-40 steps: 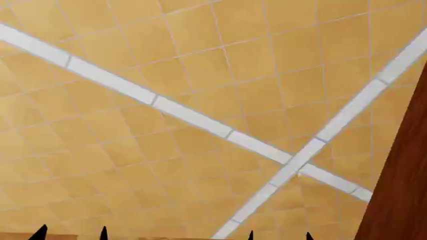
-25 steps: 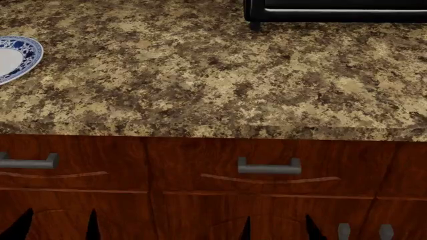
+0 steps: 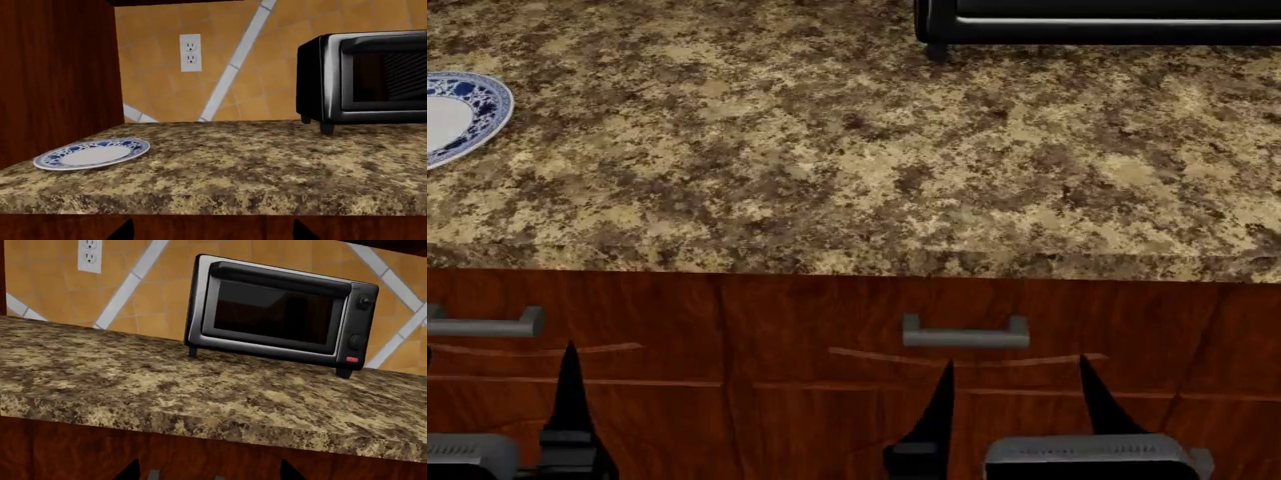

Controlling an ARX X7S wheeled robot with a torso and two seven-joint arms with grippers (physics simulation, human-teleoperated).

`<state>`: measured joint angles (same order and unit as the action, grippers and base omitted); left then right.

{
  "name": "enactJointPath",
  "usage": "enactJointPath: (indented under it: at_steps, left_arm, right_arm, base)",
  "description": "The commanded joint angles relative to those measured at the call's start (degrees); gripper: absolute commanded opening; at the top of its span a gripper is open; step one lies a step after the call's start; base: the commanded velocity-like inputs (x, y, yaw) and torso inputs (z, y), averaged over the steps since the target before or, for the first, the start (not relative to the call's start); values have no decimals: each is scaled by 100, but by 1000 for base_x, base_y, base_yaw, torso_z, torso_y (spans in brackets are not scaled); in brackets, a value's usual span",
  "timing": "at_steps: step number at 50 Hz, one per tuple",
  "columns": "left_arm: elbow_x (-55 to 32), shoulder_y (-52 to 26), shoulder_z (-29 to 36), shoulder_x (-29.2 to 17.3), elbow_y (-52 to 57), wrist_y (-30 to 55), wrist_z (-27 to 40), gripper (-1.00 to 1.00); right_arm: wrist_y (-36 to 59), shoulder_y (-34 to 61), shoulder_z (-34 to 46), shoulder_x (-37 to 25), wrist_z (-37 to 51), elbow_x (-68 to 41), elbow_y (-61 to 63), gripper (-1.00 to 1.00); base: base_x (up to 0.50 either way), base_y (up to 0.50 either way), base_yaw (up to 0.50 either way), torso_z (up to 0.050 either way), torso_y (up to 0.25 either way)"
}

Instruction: Pick the steak from the oven and place it on the plate on the counter.

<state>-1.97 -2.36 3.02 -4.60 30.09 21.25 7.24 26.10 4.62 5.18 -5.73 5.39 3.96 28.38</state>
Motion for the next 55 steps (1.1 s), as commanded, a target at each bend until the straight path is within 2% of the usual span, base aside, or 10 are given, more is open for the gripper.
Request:
enactJointPath:
  at_steps: [1,31,55]
  left_arm:
    - [-146,3,-63,-50,258,73,173,100]
    - [-282,-26,77,-257,311,75,435,100]
    - [-408,-22,150,-392,351,73,563,100]
  right_arm:
    - [27,-55,-26,-70,154,-72,248,100]
    - [24,-51,49,-207,361,-259,260,100]
    - [-22,-81,146,-309,492,-340,296,100]
  base:
    - [0,0,0,0,0]
    - [-235,488,0,0,0]
    - [-38,500,0,0,0]
